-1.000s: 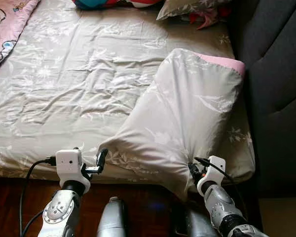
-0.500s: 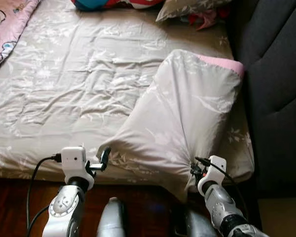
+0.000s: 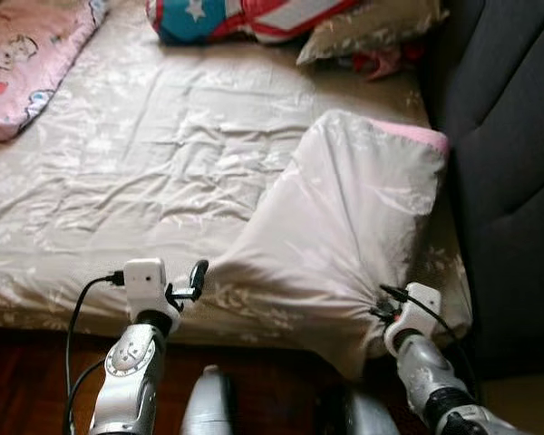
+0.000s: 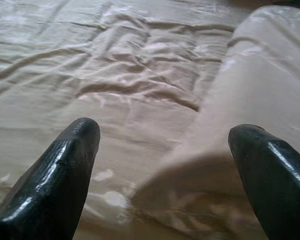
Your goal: Clean up the room
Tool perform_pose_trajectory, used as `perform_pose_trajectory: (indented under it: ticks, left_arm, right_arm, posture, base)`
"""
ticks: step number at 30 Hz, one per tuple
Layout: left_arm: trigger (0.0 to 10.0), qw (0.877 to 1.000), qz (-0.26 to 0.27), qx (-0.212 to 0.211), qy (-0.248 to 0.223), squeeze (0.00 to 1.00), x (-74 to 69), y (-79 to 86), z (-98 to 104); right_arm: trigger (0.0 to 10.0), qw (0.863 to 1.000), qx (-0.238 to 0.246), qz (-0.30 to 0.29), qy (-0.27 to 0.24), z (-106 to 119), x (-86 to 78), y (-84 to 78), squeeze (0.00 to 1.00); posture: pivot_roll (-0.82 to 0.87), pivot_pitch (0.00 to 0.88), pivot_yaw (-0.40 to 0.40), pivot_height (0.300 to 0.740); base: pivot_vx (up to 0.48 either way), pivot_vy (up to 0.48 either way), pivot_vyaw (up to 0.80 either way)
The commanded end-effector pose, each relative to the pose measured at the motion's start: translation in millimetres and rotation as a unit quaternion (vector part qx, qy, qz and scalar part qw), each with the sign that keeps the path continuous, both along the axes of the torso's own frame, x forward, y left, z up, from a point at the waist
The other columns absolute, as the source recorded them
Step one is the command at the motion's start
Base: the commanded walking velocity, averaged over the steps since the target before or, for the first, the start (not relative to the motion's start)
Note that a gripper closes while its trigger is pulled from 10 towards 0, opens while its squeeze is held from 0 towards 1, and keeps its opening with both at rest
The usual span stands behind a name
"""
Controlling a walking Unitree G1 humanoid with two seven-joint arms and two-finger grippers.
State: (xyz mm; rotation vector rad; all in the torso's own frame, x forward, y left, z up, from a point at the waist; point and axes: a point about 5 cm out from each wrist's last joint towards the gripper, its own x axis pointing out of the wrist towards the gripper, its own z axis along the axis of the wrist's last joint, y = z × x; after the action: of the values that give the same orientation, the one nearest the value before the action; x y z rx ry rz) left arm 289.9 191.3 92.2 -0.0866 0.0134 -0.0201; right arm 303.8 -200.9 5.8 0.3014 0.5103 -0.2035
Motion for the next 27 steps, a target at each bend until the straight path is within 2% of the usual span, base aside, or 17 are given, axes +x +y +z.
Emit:
perform_pose_trajectory:
  ticks: [1,3,6,9,10,12,16,18,20,22,27]
  left_arm:
    - [10.0,1.000,0.010,-0.002,0.006,0.00,-1.1,4.9,-5.2]
    - [10.0,1.000,0.011,-0.001,0.005,0.00,1.3,5.8,-6.0]
    - [10.0,1.000,0.012,0.000,0.005,0.00,3.1,6.5,-6.3]
    - [10.0,1.000,0.010,0.002,0.003,0.00,4.7,8.4,-7.1]
    - [10.0,1.000,0.010,0.002,0.003,0.00,4.7,8.4,-7.1]
    - [10.0,1.000,0.009,0.004,0.002,0.00,5.9,9.7,-7.6]
    - [10.0,1.000,0.008,0.007,0.001,0.00,6.5,10.5,-8.6]
    - [10.0,1.000,0.008,0.008,0.002,0.00,5.9,10.6,-9.7]
    - [10.0,1.000,0.008,0.008,0.002,0.00,5.9,10.6,-9.7]
    - [10.0,1.000,0.006,0.009,0.005,0.00,4.7,9.5,-12.3]
    - [10.0,1.000,0.005,0.009,0.008,0.00,4.3,8.1,-14.5]
  right_arm:
    - [0.0,0.997,-0.039,-0.070,-0.009,7.7,-2.9,-35.5,0.00]
    - [0.0,0.992,-0.068,-0.107,-0.026,19.6,0.1,-55.2,0.00]
    - [0.0,0.989,-0.078,-0.124,-0.033,25.0,1.4,-63.0,0.00]
    - [0.0,0.974,-0.099,-0.197,-0.058,42.3,0.2,-92.9,0.00]
    - [0.0,0.974,-0.099,-0.197,-0.058,42.3,0.2,-92.9,0.00]
    - [0.0,0.967,-0.120,-0.214,-0.071,50.7,-0.9,-105.3,0.00]
    - [0.0,0.958,-0.154,-0.228,-0.084,58.4,-3.9,-116.9,0.00]
    - [0.0,0.944,-0.176,-0.261,-0.098,66.5,-7.7,-128.5,0.00]
    - [0.0,0.944,-0.176,-0.261,-0.098,66.5,-7.7,-128.5,0.00]
    - [0.0,0.924,-0.200,-0.300,-0.124,79.3,-11.4,-142.0,0.00]
    - [0.0,0.923,-0.209,-0.302,-0.112,77.1,-13.5,-143.5,0.00]
  posture:
    - [0.00,0.149,-0.005,0.662]
    - [-0.01,0.142,0.000,0.662]
    - [-0.02,0.137,0.004,0.662]
    - [-0.03,0.127,0.014,0.662]
    - [-0.03,0.127,0.014,0.662]
    - [-0.03,0.124,0.018,0.662]
    - [-0.03,0.127,0.025,0.662]
    - [-0.03,0.130,0.029,0.662]
    - [-0.03,0.130,0.029,0.662]
    - [-0.03,0.135,0.030,0.662]
    - [-0.04,0.142,0.028,0.662]
  base:
    - [0.000,0.000,0.00]
    - [0.000,0.000,0.00]
    - [0.000,0.000,0.00]
    - [0.000,0.000,0.00]
    - [0.000,0.000,0.00]
    - [0.000,0.000,0.00]
    - [0.000,0.000,0.00]
    - [0.000,0.000,0.00]
    - [0.000,0.000,0.00]
    - [0.000,0.000,0.00]
    - [0.000,0.000,0.00]
